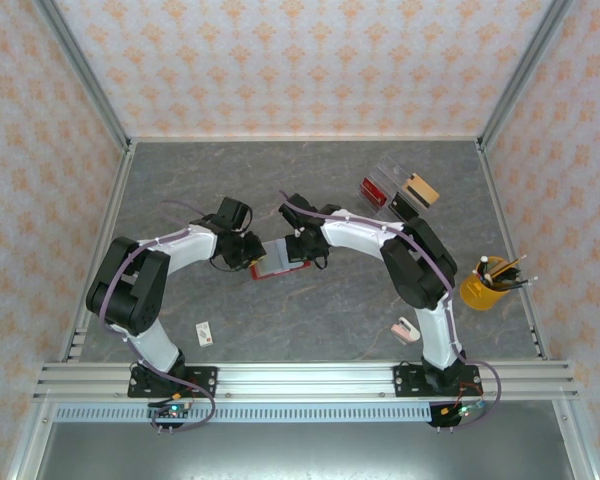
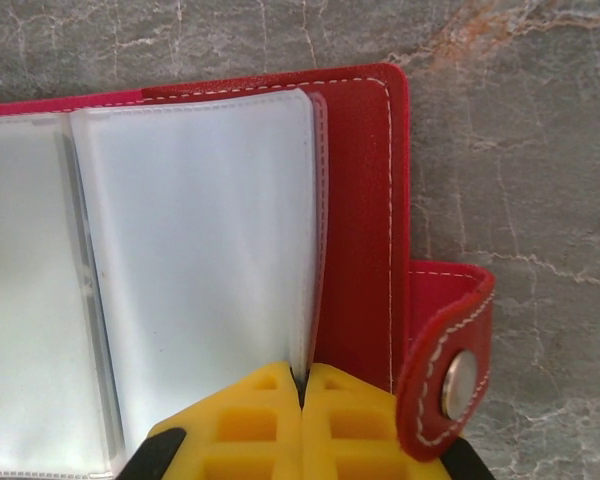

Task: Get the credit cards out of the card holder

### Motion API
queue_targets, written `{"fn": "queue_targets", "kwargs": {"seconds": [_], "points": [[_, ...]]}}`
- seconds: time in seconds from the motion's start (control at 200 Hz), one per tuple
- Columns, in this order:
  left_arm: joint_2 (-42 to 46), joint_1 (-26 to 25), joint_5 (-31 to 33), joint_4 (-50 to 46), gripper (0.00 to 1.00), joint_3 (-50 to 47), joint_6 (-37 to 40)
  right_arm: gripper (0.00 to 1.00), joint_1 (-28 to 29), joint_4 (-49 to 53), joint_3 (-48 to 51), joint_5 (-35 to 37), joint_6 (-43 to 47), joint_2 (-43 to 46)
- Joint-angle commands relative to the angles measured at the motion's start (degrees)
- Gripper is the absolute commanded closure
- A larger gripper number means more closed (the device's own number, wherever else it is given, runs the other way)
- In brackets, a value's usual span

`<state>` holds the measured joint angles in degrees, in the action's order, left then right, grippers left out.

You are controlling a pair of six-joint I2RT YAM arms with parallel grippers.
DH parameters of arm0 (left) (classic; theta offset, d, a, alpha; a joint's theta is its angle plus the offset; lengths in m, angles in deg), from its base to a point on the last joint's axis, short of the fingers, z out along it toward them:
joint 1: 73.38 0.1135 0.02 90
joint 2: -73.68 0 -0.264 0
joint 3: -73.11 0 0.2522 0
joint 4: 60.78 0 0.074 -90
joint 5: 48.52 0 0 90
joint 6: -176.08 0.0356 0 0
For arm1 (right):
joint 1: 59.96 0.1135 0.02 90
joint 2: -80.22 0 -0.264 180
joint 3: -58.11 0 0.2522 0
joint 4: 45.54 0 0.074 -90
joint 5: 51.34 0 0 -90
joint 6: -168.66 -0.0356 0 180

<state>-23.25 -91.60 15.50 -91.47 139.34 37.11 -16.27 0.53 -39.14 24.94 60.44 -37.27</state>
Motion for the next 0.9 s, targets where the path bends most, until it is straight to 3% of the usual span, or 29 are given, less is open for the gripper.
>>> {"fn": "queue_targets", "kwargs": {"seconds": [0.0, 0.636, 0.896], "points": [[-0.1, -0.5, -4.6, 1.5, 0.81, 1.8, 2.4, 1.0, 0.7, -0.7, 1.1, -2.1, -1.1, -1.3], [5.2, -0.5, -6.0, -1.8, 0.82, 2.2, 6.1, 1.0, 0.7, -0.8, 1.7, -1.4, -1.6, -1.5], [4.7, -0.8, -11.3, 3.1, 0.82, 1.9, 5.3, 1.0, 0.5, -2.5, 3.3, -3.2, -3.1, 0.2]]}}
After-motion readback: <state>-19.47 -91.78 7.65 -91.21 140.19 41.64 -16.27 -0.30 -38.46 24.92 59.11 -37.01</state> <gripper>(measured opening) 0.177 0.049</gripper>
